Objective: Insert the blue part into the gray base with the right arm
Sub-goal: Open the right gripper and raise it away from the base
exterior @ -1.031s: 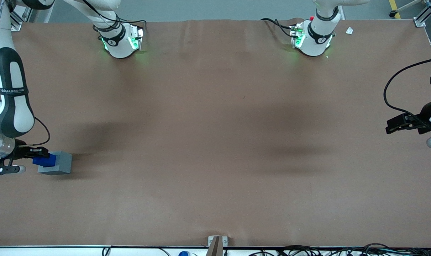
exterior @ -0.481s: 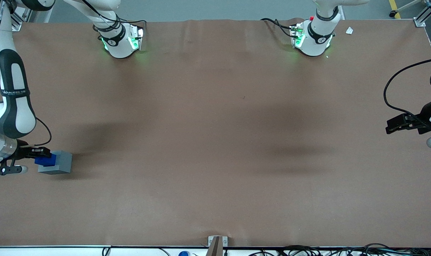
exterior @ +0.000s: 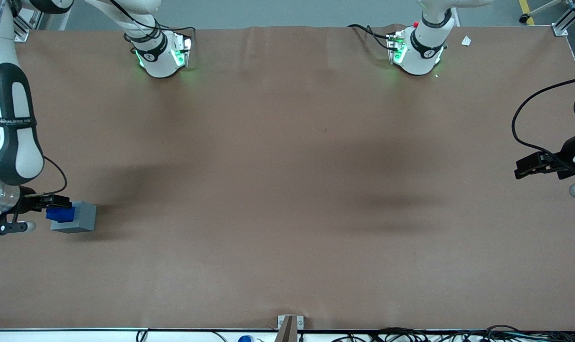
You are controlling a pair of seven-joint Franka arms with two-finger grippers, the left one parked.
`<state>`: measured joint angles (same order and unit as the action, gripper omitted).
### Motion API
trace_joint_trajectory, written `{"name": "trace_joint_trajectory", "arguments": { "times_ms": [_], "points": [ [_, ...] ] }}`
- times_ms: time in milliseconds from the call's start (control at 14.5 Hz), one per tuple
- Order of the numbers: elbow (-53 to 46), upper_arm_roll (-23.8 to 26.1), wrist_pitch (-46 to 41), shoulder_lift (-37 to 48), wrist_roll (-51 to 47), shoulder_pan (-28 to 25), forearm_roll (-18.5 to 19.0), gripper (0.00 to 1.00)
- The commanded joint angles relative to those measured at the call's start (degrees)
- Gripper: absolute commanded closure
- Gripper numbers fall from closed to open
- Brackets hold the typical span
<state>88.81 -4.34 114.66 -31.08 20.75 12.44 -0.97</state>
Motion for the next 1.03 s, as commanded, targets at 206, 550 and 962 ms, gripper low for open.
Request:
{"name": "trace_joint_trajectory", "arguments": {
  "times_ms": [206, 550, 962],
  "points": [
    [-5.23, 0.47, -17.69, 10.5, -10.8, -4.34, -0.26, 0.0],
    [-6.64, 0.47, -24.92, 19.37, -19.86, -10.49, -0.26, 0.0],
    [-5.93, 0.47, -27.55, 26.68, -19.96, -13.32, -0.26, 0.0]
  ]
}}
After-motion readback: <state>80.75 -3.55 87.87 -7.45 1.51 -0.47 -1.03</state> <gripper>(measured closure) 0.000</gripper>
